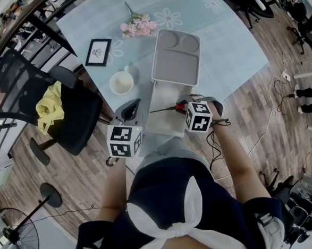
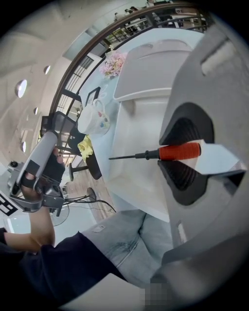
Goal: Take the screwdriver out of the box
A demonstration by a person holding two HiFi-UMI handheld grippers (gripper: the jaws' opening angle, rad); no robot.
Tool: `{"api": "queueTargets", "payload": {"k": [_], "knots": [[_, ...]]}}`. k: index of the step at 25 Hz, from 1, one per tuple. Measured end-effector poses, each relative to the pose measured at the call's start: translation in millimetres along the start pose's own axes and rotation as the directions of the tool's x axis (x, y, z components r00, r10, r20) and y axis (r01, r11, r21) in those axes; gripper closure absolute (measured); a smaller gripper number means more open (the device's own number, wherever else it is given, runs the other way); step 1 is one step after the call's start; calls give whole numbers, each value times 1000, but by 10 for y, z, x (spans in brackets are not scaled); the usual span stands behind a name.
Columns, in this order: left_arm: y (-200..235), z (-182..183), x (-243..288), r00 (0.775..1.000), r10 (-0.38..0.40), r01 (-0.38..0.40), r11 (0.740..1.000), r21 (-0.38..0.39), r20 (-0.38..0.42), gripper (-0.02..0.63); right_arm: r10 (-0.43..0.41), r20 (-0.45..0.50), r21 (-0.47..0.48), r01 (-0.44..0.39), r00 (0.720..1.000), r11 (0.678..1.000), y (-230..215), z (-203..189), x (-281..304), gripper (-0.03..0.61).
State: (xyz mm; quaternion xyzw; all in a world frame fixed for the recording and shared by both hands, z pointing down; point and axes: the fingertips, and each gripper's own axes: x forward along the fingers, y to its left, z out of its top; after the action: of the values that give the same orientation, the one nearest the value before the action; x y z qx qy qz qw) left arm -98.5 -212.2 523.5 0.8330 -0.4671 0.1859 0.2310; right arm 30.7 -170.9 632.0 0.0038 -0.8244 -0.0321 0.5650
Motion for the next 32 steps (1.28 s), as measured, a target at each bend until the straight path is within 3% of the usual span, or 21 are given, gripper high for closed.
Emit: {"api": "queueTargets", "payload": {"k": [10,18,32], "knots": [[-93,7,-97,1000,-8,8,1000,14,6,597,-60,102,155,44,993,987,5,75,-212,482],[-148,-9,-187,1000,-6,5,1000,24,11,597,-134,151,300,84,979,950,-24,155,-350,482],[-332,-44,-363,1000,-10,9,999,34,26,597,-257,230,461,127,939,878,73,350,-616,482]]}}
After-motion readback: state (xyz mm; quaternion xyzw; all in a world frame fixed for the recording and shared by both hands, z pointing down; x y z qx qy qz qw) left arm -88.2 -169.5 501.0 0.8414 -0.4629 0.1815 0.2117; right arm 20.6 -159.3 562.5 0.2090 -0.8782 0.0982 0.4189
